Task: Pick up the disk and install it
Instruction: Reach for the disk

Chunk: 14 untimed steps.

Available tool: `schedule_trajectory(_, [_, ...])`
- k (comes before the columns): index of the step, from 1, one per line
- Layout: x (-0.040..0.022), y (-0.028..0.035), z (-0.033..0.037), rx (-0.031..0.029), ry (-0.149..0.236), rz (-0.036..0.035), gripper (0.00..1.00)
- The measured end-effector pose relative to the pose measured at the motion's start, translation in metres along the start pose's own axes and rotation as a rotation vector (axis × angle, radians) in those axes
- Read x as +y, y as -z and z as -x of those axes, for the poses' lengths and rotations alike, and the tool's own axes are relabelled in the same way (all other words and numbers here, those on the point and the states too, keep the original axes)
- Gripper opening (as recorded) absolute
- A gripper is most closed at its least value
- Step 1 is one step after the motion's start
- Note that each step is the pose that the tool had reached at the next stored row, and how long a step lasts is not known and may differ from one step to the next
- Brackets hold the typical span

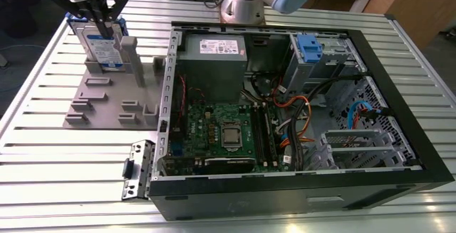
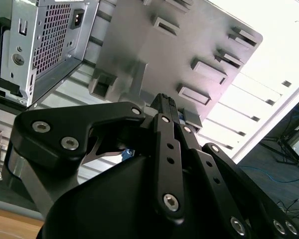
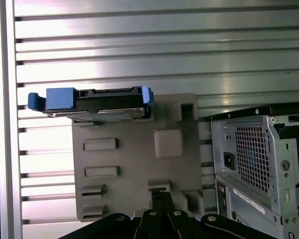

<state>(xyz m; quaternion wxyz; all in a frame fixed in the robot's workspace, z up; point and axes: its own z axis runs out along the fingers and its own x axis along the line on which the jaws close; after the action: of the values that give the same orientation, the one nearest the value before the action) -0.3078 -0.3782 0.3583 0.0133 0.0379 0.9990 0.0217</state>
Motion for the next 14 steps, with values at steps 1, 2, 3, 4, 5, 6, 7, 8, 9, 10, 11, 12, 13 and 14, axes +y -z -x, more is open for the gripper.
schedule_trajectory(1, [0.0001, -0.0002, -0.0007, 0.0000, 0.000, 0.0000, 0.10])
schedule_trajectory(2, [0.0002, -0.0004, -0.0014, 0.0000, 0.000, 0.0000, 0.10])
schedule_trajectory(3, [0.0004, -0.0007, -0.0021, 0.0000, 0.000, 0.0000, 0.10])
schedule_trajectory(4, [0.0006, -0.0010, -0.0028, 0.0000, 0.000, 0.0000, 0.10])
schedule_trajectory(5, [0.0009, -0.0013, -0.0036, 0.0000, 0.000, 0.0000, 0.10])
schedule_trajectory(6, [0.0013, -0.0016, -0.0045, 0.0001, 0.000, -0.0001, 0.10])
schedule_trajectory(7, [0.0018, -0.0018, -0.0055, 0.0002, 0.000, -0.0002, 0.10])
schedule_trajectory(8, [0.0023, -0.0022, -0.0065, 0.0001, 0.000, -0.0001, 0.10])
schedule_trajectory(9, [0.0032, -0.0026, -0.0075, 0.0000, 0.000, 0.0000, 0.10])
schedule_trajectory(10, [0.0044, -0.0029, -0.0085, 0.0001, 0.000, 0.0000, 0.10])
schedule_trajectory(11, [0.0055, -0.0034, -0.0097, 0.0000, 0.000, 0.0000, 0.10])
schedule_trajectory(12, [0.0068, -0.0039, -0.0112, -0.0001, 0.000, 0.0000, 0.10])
schedule_trajectory(13, [0.0083, -0.0044, -0.0130, -0.0001, 0.000, 0.0001, 0.10])
schedule_trajectory(14, [0.0099, -0.0049, -0.0149, 0.0000, 0.000, 0.0000, 0.10])
